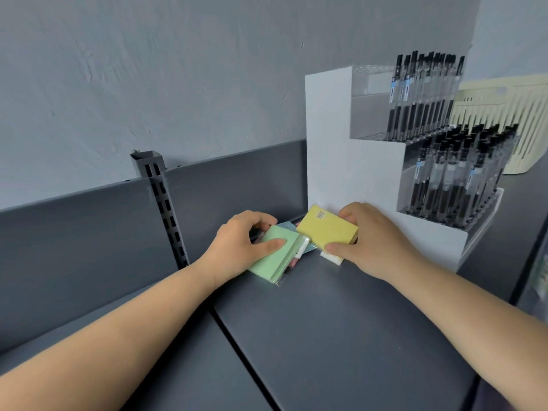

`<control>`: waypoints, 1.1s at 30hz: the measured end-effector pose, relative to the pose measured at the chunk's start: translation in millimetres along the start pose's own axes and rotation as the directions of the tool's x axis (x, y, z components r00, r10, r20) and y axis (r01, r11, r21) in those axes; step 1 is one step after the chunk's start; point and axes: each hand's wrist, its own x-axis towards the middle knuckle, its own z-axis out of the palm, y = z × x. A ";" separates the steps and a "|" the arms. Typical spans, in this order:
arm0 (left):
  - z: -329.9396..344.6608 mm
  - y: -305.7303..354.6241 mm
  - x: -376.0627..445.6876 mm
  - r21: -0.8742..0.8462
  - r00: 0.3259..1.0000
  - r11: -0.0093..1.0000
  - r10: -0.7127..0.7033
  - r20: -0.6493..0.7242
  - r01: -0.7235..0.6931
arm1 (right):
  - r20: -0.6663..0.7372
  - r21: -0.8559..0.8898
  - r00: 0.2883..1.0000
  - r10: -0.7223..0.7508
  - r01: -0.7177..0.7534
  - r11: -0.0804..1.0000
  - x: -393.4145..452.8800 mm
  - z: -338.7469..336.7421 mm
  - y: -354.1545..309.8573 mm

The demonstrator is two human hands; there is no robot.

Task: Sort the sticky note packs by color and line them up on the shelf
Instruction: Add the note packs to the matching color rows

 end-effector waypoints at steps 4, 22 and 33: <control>-1.0 4.8 1.6 0.024 0.998 1.000 -0.005 0.056 0.003 | -0.062 0.165 0.998 -0.017 0.027 0.986 1.1 -1.3 -1.6; -32.9 20.2 -39.7 -0.331 0.983 0.927 -0.150 0.107 0.177 | -0.055 0.655 0.992 0.111 -0.049 0.754 -64.9 -21.1 -44.6; -119.0 46.5 -147.2 -0.293 0.986 0.946 -0.158 -0.051 0.137 | 0.082 0.693 0.982 -0.172 0.068 0.718 -124.1 -13.3 -119.6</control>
